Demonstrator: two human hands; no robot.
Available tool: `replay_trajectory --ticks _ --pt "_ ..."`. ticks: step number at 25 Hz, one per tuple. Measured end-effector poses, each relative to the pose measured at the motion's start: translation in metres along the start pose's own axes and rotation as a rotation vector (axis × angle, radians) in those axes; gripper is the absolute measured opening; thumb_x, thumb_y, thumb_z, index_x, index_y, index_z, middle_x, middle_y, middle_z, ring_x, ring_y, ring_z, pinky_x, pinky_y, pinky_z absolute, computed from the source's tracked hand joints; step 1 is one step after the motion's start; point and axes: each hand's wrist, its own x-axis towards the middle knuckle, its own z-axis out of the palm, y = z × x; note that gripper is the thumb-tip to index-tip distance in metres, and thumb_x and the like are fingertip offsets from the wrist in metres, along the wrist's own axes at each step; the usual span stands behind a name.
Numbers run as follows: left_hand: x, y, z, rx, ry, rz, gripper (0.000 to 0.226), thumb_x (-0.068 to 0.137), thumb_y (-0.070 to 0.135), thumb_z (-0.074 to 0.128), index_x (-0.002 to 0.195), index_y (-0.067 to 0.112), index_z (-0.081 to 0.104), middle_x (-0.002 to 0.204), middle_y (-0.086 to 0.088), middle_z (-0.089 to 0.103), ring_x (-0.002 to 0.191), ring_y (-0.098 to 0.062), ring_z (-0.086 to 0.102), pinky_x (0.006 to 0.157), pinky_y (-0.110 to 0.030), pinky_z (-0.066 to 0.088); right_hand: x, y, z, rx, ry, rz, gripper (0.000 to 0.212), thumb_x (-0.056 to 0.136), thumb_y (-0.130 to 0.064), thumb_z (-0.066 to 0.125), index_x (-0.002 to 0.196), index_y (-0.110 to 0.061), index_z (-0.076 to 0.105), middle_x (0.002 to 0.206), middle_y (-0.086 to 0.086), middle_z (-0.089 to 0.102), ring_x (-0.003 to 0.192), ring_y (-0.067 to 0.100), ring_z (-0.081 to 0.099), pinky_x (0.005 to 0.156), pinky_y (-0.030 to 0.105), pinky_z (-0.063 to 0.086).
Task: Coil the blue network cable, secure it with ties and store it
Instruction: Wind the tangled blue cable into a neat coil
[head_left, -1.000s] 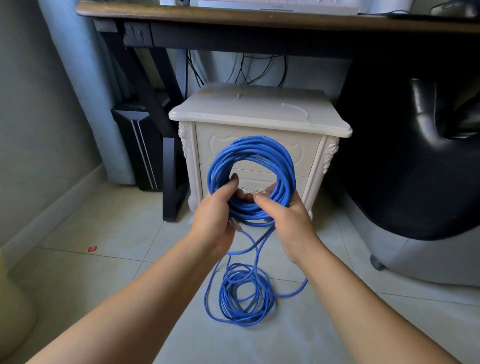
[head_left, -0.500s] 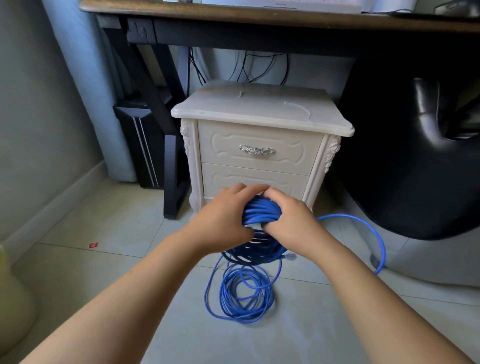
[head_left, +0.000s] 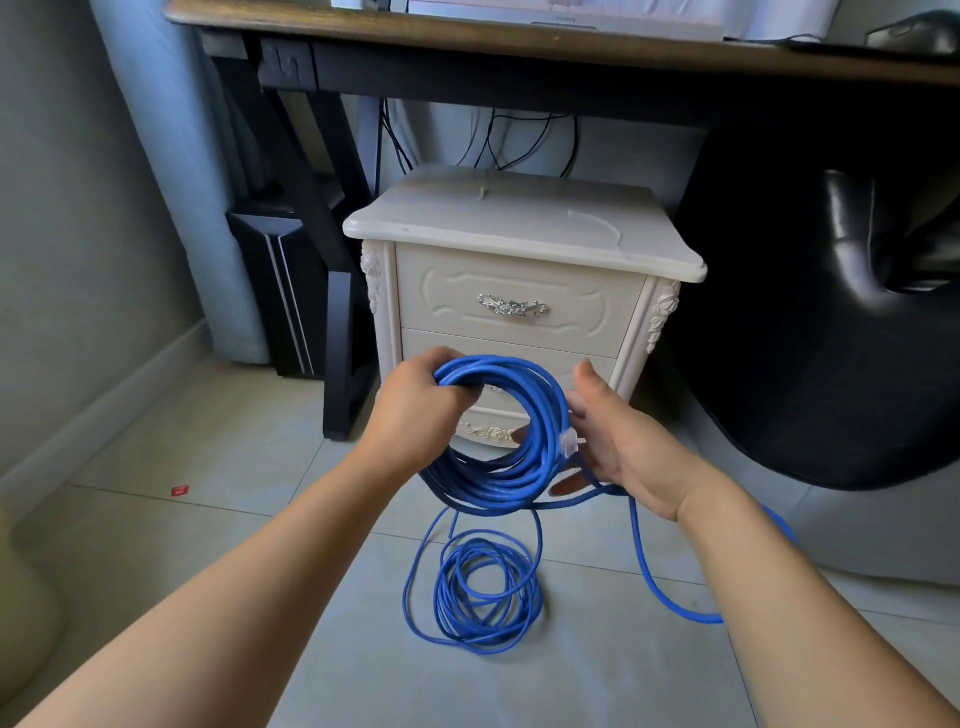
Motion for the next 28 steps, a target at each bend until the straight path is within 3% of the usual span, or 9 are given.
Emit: replay_trajectory --ticks 5,9,12,16,18,20,22,25,28 --pt "0.001 0.001 0.003 -0.276 0.128 -0.143 0.009 0.085 0.01 0.062 0.085 0.017 0.067 0.06 0.002 0.049 0.058 -0.018 0.046 0.057 -0.032 0.046 0.002 0.002 0.012 0.116 0.027 -0.118 0.102 0.053 -0.059 0.086 0.141 -0.033 0.042 0.13 0.004 0.062 0.113 0.029 0.063 0.097 0.049 0.051" --pt "-0.01 0.009 0.015 -0.338 0.132 -0.195 0.006 0.087 0.013 0.062 0.086 0.018 0.063 0.065 0.001 0.05 0.057 -0.016 0.047 0.059 -0.031 0.046 0.01 0.006 0.04 0.13 0.368 -0.119 0.047 0.078 -0.015 0.079 0.119 -0.017 0.056 0.088 0.008 0.074 0.082 0.019 0.073 0.087 0.038 0.056" --pt "-0.017 0.013 0.019 -0.355 -0.088 -0.18 0.029 0.081 0.027 0.076 0.104 0.016 0.062 0.071 0.004 0.056 0.06 -0.01 0.054 0.063 -0.027 0.047 0.016 0.005 0.036 0.417 0.5 -0.111 0.012 0.088 -0.003 0.063 0.099 -0.007 0.06 0.051 0.003 0.056 0.053 0.022 0.065 0.062 0.036 0.057" --pt "-0.017 0.009 0.009 -0.562 -0.496 -0.111 0.057 0.076 0.036 0.075 0.129 0.026 0.055 0.102 0.013 0.07 0.102 -0.006 0.065 0.092 -0.028 0.049 0.022 -0.001 0.018 0.74 0.625 -0.068 0.014 0.092 0.001 0.053 0.083 -0.009 0.057 0.044 0.0 0.045 0.039 0.013 0.052 0.047 0.025 0.052" --pt "-0.02 -0.002 0.009 -0.224 -0.58 -0.045 0.064 0.076 0.035 0.078 0.134 0.033 0.05 0.121 0.011 0.065 0.118 -0.004 0.057 0.097 -0.022 0.041 0.02 -0.004 0.011 0.857 0.664 -0.028 0.017 0.094 -0.002 0.053 0.079 -0.009 0.056 0.047 0.0 0.045 0.046 0.014 0.053 0.056 0.03 0.054" --pt "-0.02 -0.018 0.017 0.416 -0.41 0.147 0.058 0.078 0.033 0.077 0.13 0.035 0.053 0.121 0.006 0.055 0.121 -0.012 0.046 0.093 -0.02 0.036 0.017 -0.005 0.003 0.88 0.708 -0.01 0.017 0.094 -0.003 0.054 0.078 -0.009 0.056 0.052 0.001 0.046 0.052 0.016 0.057 0.065 0.034 0.055" --pt "-0.022 -0.021 0.026 0.698 -0.073 0.33 0.032 0.081 0.034 0.072 0.111 0.031 0.065 0.102 0.003 0.047 0.104 -0.021 0.047 0.084 -0.027 0.038 0.015 -0.004 0.001 0.856 0.737 -0.016 0.018 0.094 -0.003 0.054 0.077 -0.009 0.055 0.056 0.002 0.045 0.049 0.015 0.059 0.066 0.035 0.056" --pt "-0.021 -0.017 0.036 0.506 0.121 0.27 0.016 0.085 0.038 0.067 0.092 0.028 0.058 0.08 0.005 0.048 0.076 -0.022 0.057 0.065 -0.033 0.044 0.014 -0.003 0.003 0.801 0.772 -0.051 0.011 0.092 0.0 0.054 0.084 -0.009 0.054 0.057 0.002 0.046 0.048 0.016 0.061 0.059 0.031 0.055" --pt "-0.029 -0.011 0.052 -0.08 0.031 0.034 0.024 0.09 0.026 0.066 0.091 0.025 0.042 0.071 -0.006 0.059 0.067 -0.019 0.069 0.075 -0.047 0.054 0.016 -0.001 0.001 0.704 0.858 -0.065 0.013 0.087 0.003 0.05 0.094 -0.008 0.051 0.055 0.0 0.047 0.049 0.016 0.063 0.051 0.026 0.052"
